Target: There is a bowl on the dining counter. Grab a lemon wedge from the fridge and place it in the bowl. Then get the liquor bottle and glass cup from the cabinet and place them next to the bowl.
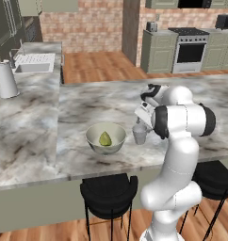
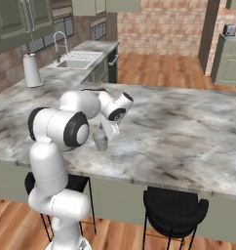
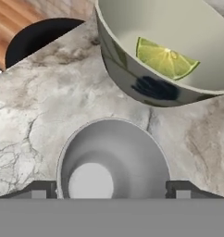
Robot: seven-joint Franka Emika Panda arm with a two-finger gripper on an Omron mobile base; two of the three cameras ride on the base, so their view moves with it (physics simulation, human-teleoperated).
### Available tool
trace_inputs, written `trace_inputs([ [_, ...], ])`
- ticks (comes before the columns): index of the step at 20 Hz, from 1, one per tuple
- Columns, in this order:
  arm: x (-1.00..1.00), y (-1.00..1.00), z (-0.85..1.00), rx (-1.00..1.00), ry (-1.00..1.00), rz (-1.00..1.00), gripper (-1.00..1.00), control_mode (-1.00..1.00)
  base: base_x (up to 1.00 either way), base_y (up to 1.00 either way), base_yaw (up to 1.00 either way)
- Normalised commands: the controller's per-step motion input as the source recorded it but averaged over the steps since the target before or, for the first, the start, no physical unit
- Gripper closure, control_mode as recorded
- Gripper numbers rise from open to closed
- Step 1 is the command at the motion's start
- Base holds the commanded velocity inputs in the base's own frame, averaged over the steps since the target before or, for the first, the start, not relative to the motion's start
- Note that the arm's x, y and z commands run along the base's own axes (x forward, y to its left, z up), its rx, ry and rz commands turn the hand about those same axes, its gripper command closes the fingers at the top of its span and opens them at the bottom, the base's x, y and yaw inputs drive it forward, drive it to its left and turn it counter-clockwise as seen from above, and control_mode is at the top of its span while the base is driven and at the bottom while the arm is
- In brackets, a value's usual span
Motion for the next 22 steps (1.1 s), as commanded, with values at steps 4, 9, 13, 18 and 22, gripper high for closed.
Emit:
trace_inputs([
  [4,-0.19,-0.04,0.67,0.00,-0.02,0.00,-1.00,-1.00,0.00,0.00,0.00],
  [9,-0.38,0.00,0.94,-0.02,-0.05,0.00,-1.00,-1.00,0.00,0.00,0.00],
  [13,-0.61,0.00,0.97,-0.11,-0.03,-0.01,-1.00,-1.00,0.00,0.00,0.00],
  [18,-0.84,0.00,0.94,-0.18,-0.04,0.00,-1.00,-1.00,0.00,0.00,0.00],
  [22,-0.96,0.00,0.82,-0.20,-0.12,0.01,-1.00,-1.00,0.00,0.00,0.00],
])
